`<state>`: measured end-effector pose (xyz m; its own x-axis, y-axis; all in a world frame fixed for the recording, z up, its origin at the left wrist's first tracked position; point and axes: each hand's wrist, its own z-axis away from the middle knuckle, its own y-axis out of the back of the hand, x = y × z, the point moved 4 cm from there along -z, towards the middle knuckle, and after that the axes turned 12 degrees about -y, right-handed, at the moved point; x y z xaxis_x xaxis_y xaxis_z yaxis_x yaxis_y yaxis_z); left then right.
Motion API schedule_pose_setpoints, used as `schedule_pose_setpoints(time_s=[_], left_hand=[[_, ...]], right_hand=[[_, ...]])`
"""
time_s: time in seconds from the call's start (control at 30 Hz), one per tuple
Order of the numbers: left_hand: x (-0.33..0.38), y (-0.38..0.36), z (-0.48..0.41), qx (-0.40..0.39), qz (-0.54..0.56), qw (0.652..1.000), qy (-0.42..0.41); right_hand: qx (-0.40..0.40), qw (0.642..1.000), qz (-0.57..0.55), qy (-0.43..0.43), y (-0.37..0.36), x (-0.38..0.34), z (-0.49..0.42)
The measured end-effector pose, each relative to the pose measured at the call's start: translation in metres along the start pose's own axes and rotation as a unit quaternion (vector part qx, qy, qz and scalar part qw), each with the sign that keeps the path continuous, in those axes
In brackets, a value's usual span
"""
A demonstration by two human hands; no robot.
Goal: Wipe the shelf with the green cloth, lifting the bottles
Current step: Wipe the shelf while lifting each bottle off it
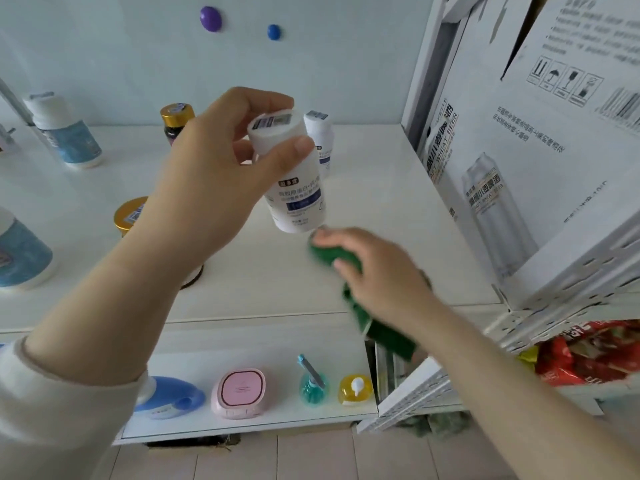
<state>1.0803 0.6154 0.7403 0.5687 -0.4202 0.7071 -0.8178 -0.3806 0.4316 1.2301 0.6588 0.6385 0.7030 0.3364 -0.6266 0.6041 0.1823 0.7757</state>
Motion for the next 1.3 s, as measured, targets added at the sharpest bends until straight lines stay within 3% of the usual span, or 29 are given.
schedule_pose_setpoints(time_s=[0.13, 0.23, 0.33, 0.4, 0.47, 0.67, 0.9, 1.13, 1.3], left_hand=[[0.001, 0.000, -0.006, -0.003, 0.001, 1.000, -0.001], [0.001, 0.002, -0.008, -0.009, -0.006, 1.000, -0.002], [0.004, 0.009, -0.008, -0.008, -0.019, 1.000, -0.004], [0.005, 0.018, -0.007, 0.002, -0.021, 1.000, -0.006], [0.005, 0.026, -0.006, 0.014, -0.021, 1.000, -0.010], [0.001, 0.039, -0.001, 0.028, -0.030, 0.999, 0.000], [0.001, 0.019, 0.005, 0.001, -0.043, 0.999, 0.015], [0.002, -0.039, 0.018, -0.073, 0.003, 0.997, 0.019], [0.005, -0.079, 0.027, -0.111, 0.036, 0.993, 0.007]], right_hand=[[-0.108, 0.987, -0.074, 0.092, -0.020, -0.042, 0.061], [-0.149, 0.977, -0.150, 0.029, 0.007, -0.034, 0.057], [0.007, 0.992, -0.110, -0.062, 0.046, 0.008, 0.008], [0.108, 0.983, -0.066, -0.134, 0.056, 0.035, -0.029], [0.131, 0.976, 0.000, -0.176, 0.047, 0.047, -0.058], [0.031, 0.997, 0.016, -0.064, -0.011, -0.009, -0.076], [-0.126, 0.989, -0.023, 0.073, -0.020, -0.039, 0.018], [-0.148, 0.986, -0.078, -0.021, -0.016, 0.023, 0.102], [-0.071, 0.977, -0.161, -0.118, -0.002, 0.062, 0.133]])
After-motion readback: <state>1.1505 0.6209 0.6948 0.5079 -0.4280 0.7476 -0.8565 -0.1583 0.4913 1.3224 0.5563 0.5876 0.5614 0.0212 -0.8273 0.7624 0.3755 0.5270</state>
